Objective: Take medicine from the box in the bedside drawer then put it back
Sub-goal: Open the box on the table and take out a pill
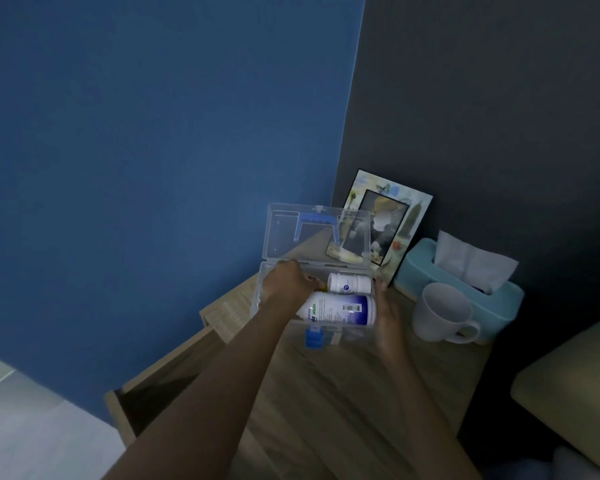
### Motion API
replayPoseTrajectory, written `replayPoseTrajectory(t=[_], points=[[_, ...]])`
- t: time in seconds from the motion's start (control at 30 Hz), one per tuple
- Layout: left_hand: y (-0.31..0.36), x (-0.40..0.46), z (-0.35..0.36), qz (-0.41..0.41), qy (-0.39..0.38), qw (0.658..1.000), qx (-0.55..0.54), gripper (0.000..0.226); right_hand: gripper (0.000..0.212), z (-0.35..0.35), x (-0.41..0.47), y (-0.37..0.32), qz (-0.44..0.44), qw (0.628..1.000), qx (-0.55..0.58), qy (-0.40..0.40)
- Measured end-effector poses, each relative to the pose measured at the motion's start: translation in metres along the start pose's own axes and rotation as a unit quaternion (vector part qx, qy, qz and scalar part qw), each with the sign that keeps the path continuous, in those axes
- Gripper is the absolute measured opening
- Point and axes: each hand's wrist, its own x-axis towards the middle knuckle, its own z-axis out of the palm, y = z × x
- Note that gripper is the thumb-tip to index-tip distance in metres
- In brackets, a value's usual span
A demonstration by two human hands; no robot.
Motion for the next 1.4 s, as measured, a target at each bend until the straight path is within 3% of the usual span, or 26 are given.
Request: replayPoseTrajectory(t=[0.27,0.43,0.53,0.63,0.7,0.9,1.13,1.27,1.4], points=[[0.005,0.008,0.003,-0.034,-0.006,0.997,-0.063,0.024,0.037,0.0,-0.002,-0.006,-0.017,0.999,-0.026,0.005],[-0.001,-0.001,-0.003,-0.019,0.055,0.98,-0.188,0.023,0.038,0.002,-0.006,-0.01,-0.005,1.0,-0.008,-0.002],[0.002,-0.025,-0.014,-0.02,0.059,0.926,-0.371,0.023,0.055,0.0,-0.014,-0.014,-0.035,0.999,-0.021,-0.007],[0.004,-0.064,-0.012,-0.014,-0.009,0.85,-0.527,0.021,0.056,0.004,-0.032,-0.02,-0.088,0.996,-0.021,-0.016],[0.002,-0.091,-0.005,-0.012,-0.052,0.816,-0.576,0.021,0.045,0.01,-0.05,-0.02,-0.105,0.994,-0.01,-0.026],[-0.01,-0.145,0.016,-0.027,-0.11,0.77,-0.628,0.025,0.03,0.016,-0.105,-0.003,-0.087,0.995,0.024,-0.034],[-0.022,-0.186,0.021,0.008,-0.139,0.78,-0.61,0.031,0.029,0.005,-0.14,0.006,-0.067,0.997,0.028,-0.022],[-0.016,-0.203,0.023,0.046,-0.1,0.816,-0.568,0.024,0.028,0.0,-0.154,0.012,-0.058,0.998,0.032,-0.011],[-0.011,-0.213,0.03,0.088,-0.036,0.874,-0.476,0.025,0.029,0.0,-0.165,0.017,-0.077,0.997,0.022,0.016]])
